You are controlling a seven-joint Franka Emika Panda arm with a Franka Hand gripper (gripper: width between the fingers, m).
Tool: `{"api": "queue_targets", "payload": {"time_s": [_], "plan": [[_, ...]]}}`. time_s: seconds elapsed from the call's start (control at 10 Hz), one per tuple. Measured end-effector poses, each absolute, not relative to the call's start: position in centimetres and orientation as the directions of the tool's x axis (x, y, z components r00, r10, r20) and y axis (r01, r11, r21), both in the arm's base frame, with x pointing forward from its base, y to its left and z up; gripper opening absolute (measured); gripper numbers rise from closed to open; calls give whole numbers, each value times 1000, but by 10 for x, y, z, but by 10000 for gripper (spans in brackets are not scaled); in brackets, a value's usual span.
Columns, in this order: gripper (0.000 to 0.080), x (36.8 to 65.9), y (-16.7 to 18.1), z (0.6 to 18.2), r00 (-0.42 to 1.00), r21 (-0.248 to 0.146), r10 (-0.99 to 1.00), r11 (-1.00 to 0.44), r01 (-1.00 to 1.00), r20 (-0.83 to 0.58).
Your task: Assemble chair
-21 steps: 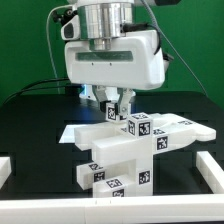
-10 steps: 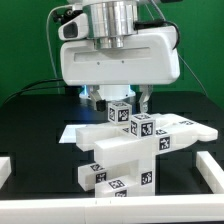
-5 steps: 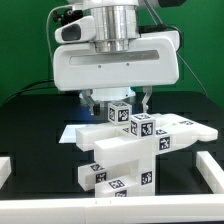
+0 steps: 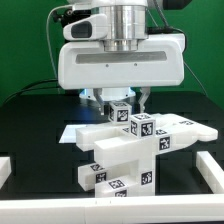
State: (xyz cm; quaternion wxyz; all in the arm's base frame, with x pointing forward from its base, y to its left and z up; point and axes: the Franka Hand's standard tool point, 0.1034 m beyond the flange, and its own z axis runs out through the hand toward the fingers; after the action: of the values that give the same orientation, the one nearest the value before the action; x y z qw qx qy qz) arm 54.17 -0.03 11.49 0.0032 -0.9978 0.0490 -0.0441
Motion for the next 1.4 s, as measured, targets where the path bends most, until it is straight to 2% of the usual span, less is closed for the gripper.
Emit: {"api": "queue_targets", "payload": {"time_s": [0.1, 0.7, 0.9, 1.3, 1.4], "plan": [[282, 542, 0, 115, 980, -18, -178, -984, -177, 87], [282, 542, 0, 114, 864, -55, -498, -867, -495, 72], [284, 542, -2, 114, 772, -71, -633, -774, -629, 60], [284, 543, 1, 114, 445, -103, -896, -443, -890, 11], [284, 543, 2, 114, 400, -104, -916, -399, -911, 6]]}}
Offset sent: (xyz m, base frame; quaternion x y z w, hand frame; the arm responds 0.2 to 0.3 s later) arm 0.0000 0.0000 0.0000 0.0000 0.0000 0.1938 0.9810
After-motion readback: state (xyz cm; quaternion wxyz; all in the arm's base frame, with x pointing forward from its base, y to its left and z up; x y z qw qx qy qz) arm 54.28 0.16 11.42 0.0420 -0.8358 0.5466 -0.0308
